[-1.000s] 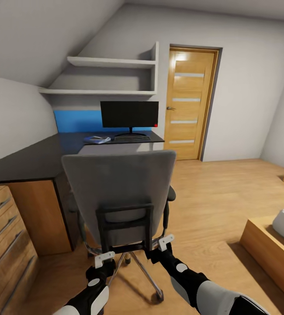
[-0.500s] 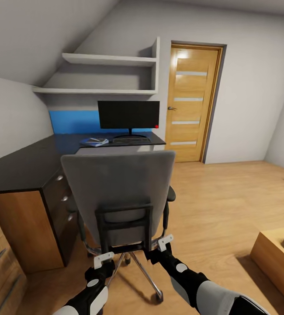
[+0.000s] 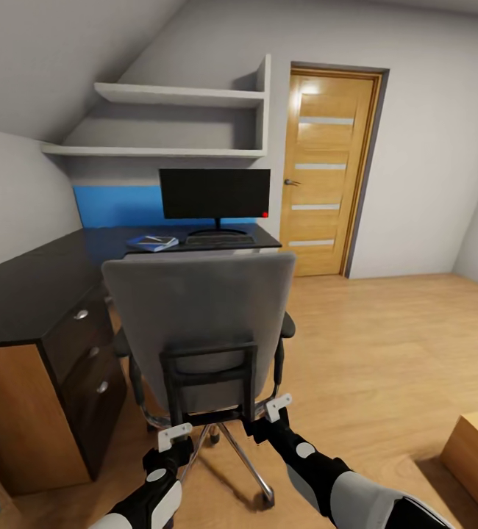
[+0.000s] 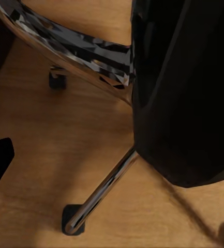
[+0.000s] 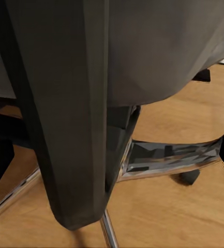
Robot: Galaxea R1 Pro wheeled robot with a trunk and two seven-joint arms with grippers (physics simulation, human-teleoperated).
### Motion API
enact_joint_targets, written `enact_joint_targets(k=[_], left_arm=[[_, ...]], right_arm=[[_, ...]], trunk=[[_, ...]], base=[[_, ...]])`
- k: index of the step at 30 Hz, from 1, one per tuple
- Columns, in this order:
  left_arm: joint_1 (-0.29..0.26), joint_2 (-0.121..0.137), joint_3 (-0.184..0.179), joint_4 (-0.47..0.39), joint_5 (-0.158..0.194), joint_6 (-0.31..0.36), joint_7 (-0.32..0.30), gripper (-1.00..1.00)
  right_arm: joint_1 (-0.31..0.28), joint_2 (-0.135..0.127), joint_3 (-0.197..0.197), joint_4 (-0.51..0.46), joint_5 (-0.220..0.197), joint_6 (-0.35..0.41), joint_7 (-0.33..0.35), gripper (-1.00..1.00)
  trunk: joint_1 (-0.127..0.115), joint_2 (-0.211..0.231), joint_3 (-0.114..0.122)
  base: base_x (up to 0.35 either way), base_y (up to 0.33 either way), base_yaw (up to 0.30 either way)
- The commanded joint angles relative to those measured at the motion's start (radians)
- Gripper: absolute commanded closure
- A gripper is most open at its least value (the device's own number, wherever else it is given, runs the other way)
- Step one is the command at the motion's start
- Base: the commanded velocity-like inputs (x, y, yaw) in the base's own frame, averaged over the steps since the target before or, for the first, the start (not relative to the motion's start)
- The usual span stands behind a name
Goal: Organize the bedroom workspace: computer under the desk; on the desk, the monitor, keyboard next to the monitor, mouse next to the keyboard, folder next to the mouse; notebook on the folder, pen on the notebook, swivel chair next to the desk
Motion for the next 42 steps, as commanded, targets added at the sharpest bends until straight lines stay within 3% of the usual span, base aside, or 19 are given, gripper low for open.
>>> enact_joint_targets(k=[1,42], left_arm=[[-0.001,0.002,0.006,-0.001,0.001,-0.007,0.012,-1.00],[-0.001,0.003,0.006,0.000,0.001,-0.007,0.012,-1.00]], right_arm=[[-0.002,-0.002,-0.035,0.002,-0.025,-0.005,-0.001,-1.00],[-0.002,-0.002,-0.035,0.001,-0.025,-0.005,0.000,-1.00]], trunk=[[0.000,0.000,-0.001],[0.000,0.000,-0.001]], base=[[0.321,-0.067,0.000],[0.322,-0.044,0.029]])
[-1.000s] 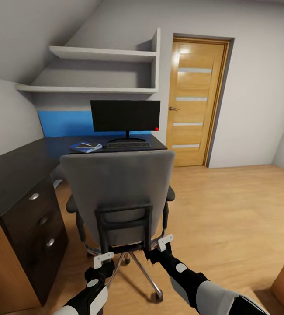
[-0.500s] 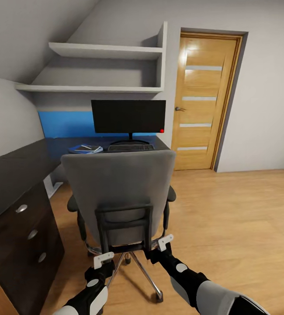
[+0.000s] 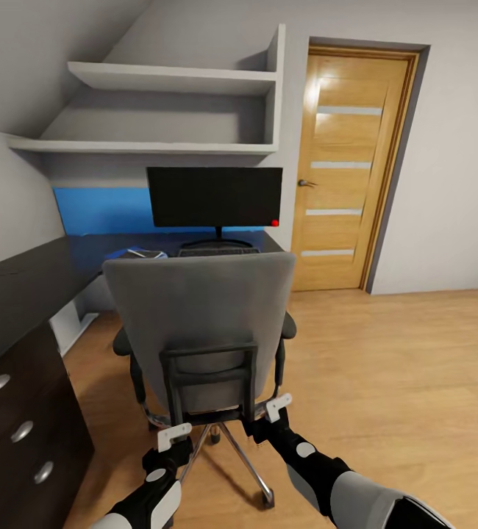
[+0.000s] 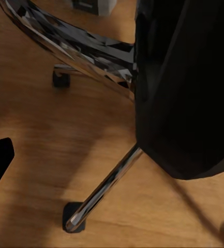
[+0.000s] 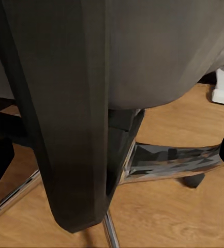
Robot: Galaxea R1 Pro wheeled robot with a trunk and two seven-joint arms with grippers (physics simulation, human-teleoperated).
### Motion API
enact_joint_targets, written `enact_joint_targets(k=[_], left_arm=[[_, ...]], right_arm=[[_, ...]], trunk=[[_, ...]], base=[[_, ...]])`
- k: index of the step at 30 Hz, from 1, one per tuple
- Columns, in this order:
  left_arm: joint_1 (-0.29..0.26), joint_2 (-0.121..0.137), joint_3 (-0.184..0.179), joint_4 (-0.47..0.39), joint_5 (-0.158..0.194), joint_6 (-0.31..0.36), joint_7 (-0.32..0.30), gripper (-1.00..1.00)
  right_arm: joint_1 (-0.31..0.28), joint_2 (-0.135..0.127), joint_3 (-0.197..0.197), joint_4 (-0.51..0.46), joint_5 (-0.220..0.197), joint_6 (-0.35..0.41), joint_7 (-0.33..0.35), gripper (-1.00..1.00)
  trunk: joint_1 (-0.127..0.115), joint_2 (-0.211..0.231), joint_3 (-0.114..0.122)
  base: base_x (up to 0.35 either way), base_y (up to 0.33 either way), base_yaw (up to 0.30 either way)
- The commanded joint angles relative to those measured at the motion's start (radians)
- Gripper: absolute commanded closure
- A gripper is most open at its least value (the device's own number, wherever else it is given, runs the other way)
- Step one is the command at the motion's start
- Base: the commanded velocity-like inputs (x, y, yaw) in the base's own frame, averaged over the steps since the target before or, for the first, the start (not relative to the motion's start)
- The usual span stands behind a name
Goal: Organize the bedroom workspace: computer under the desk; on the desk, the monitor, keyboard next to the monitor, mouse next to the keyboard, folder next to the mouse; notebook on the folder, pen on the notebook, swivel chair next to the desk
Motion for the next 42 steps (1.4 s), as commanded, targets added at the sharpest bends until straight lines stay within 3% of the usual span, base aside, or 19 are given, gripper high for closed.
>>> enact_joint_targets(k=[1,12,27,42], left_arm=[[-0.001,0.001,0.005,-0.001,0.001,-0.006,0.011,-1.00],[-0.001,0.002,0.006,-0.001,0.004,-0.005,0.011,-1.00],[-0.001,0.002,0.007,-0.001,0.004,-0.005,0.012,-1.00],[-0.001,0.002,0.007,-0.001,0.004,-0.006,0.013,-1.00]], right_arm=[[-0.001,-0.001,-0.032,0.003,-0.026,-0.006,-0.012,-1.00],[-0.001,-0.001,-0.032,0.003,-0.026,-0.006,-0.011,-1.00],[-0.001,-0.001,-0.032,0.003,-0.026,-0.006,-0.011,-1.00],[-0.001,-0.001,-0.032,0.003,-0.026,-0.005,-0.011,-1.00]], trunk=[[0.000,0.000,-0.001],[0.000,0.000,-0.001],[0.000,0.000,-0.001],[0.000,0.000,-0.001]], base=[[0.326,0.000,0.000],[0.314,0.027,0.000],[0.163,0.000,0.000],[0.020,0.000,0.000]])
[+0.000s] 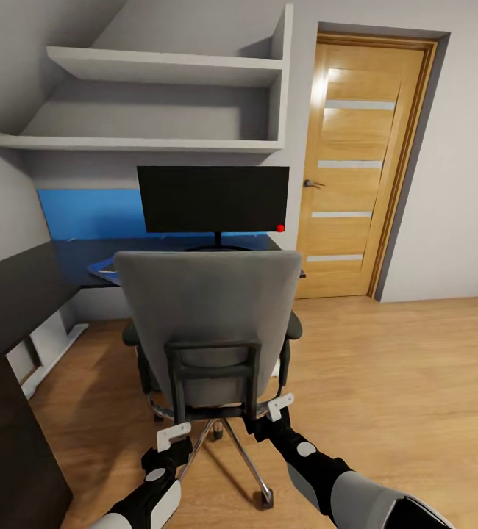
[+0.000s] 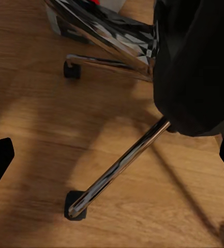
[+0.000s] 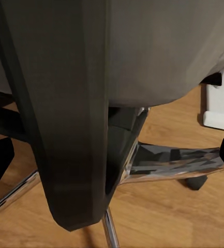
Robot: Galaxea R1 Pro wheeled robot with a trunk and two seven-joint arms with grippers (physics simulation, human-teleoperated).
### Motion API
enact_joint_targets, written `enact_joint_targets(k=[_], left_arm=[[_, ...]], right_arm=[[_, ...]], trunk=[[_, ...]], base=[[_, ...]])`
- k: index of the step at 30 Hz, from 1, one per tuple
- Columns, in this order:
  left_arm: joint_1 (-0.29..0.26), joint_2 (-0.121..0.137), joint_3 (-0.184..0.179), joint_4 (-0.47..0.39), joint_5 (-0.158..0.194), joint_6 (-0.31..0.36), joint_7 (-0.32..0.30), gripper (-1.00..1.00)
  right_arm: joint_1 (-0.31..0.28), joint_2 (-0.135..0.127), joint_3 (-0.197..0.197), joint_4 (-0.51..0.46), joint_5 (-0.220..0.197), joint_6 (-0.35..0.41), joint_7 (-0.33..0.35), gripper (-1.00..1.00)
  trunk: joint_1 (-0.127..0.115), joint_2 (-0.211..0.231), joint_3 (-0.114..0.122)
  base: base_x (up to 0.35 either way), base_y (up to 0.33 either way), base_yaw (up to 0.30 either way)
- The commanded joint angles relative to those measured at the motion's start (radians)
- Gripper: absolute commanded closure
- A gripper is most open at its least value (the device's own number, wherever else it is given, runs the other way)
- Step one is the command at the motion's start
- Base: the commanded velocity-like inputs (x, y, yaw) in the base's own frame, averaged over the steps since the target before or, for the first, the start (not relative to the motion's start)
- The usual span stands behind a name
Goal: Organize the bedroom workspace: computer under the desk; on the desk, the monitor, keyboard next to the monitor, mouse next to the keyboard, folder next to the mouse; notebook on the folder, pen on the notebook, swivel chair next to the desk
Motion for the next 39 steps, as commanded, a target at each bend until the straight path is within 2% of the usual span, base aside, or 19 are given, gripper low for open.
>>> enact_joint_targets(k=[1,35,39], left_arm=[[-0.001,0.001,0.000,0.001,0.008,-0.005,0.009,-1.00],[-0.001,0.001,0.000,0.001,0.010,-0.005,0.009,-1.00],[-0.001,0.002,0.000,0.001,0.010,-0.005,0.009,-1.00]], right_arm=[[-0.001,0.000,-0.012,0.003,-0.018,-0.005,0.003,-1.00],[-0.001,0.000,-0.013,0.004,-0.016,-0.005,0.003,-1.00],[-0.001,0.000,-0.013,0.004,-0.016,-0.005,0.003,-1.00]], trunk=[[0.000,0.000,-0.001],[0.000,0.000,-0.001],[-0.016,0.028,0.012]], base=[[-0.103,0.000,0.000],[-0.323,0.000,0.000],[-0.336,-0.044,0.000]])
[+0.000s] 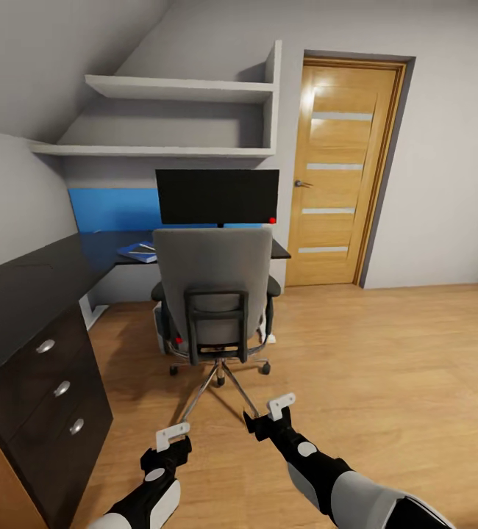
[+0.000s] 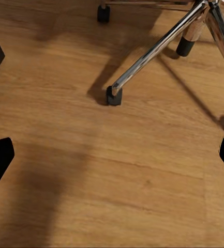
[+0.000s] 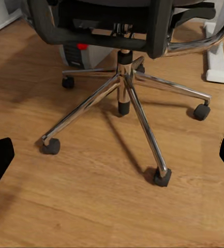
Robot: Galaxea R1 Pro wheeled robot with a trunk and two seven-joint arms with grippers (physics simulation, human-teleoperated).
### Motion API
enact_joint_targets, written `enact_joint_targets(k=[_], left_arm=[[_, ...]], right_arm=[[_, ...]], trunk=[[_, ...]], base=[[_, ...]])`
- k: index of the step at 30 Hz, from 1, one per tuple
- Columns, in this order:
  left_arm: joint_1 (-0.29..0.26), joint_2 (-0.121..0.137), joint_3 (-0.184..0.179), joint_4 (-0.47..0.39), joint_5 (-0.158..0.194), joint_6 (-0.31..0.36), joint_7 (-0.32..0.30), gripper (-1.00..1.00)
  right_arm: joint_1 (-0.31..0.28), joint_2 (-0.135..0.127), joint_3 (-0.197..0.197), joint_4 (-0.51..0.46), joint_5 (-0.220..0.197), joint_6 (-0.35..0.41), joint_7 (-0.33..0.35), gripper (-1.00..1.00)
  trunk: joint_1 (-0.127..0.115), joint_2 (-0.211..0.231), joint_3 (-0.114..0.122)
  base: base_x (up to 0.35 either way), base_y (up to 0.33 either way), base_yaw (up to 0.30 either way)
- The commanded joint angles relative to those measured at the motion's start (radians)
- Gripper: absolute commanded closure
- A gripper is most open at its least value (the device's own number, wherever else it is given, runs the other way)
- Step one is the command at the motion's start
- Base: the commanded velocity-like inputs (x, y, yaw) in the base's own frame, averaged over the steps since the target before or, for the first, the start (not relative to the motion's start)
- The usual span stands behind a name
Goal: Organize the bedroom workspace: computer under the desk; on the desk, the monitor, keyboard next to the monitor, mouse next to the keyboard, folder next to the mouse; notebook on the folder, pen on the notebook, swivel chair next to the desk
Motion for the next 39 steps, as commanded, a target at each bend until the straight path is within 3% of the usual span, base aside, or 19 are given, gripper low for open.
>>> enact_joint_targets(k=[1,20,39], left_arm=[[-0.001,0.001,-0.008,0.001,0.010,-0.004,0.005,-1.00],[-0.001,0.008,-0.004,0.001,0.012,-0.004,0.007,-1.00],[-0.001,0.013,0.000,-0.002,0.013,-0.004,0.013,-1.00]], right_arm=[[-0.001,0.000,0.004,0.002,-0.011,-0.004,0.006,-1.00],[-0.001,0.000,0.004,0.002,-0.011,-0.004,0.006,-1.00],[-0.001,0.000,0.004,0.001,-0.011,-0.004,0.006,-1.00]], trunk=[[-0.005,0.007,0.002],[-0.078,0.140,0.062],[-0.150,0.273,0.121]], base=[[-0.336,-0.082,0.000],[-0.315,-0.097,0.000],[-0.031,-0.005,0.000]])
